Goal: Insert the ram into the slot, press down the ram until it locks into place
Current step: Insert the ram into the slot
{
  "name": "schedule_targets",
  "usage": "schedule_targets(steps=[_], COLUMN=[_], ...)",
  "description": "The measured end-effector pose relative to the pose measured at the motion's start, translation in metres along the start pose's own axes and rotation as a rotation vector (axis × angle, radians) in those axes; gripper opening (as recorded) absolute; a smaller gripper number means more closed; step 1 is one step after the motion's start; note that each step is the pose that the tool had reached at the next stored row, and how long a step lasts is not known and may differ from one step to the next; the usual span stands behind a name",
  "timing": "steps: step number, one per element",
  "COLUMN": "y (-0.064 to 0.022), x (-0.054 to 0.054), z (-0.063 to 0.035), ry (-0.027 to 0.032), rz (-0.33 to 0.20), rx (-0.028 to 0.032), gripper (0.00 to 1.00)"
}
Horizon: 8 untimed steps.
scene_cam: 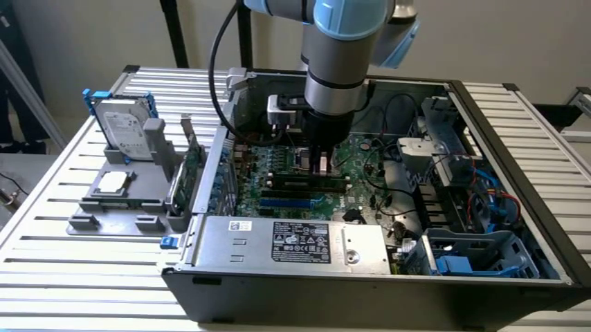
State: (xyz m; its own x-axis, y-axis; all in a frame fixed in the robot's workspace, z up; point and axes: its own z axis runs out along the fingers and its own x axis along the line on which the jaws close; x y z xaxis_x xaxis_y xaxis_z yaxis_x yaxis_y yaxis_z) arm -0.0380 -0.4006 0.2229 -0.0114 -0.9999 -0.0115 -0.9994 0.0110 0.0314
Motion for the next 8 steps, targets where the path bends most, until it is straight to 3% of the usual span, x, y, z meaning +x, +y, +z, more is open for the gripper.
schedule_targets(steps=[5, 8], y=[0.0008, 0.0009], x=[0.0, 0.0], z=[-0.0219, -0.0255], ry=[-0.0001, -0.0004], rz=[0.0, 0.0], rx=[0.0001, 0.0001], gripper=[0.22, 0.22])
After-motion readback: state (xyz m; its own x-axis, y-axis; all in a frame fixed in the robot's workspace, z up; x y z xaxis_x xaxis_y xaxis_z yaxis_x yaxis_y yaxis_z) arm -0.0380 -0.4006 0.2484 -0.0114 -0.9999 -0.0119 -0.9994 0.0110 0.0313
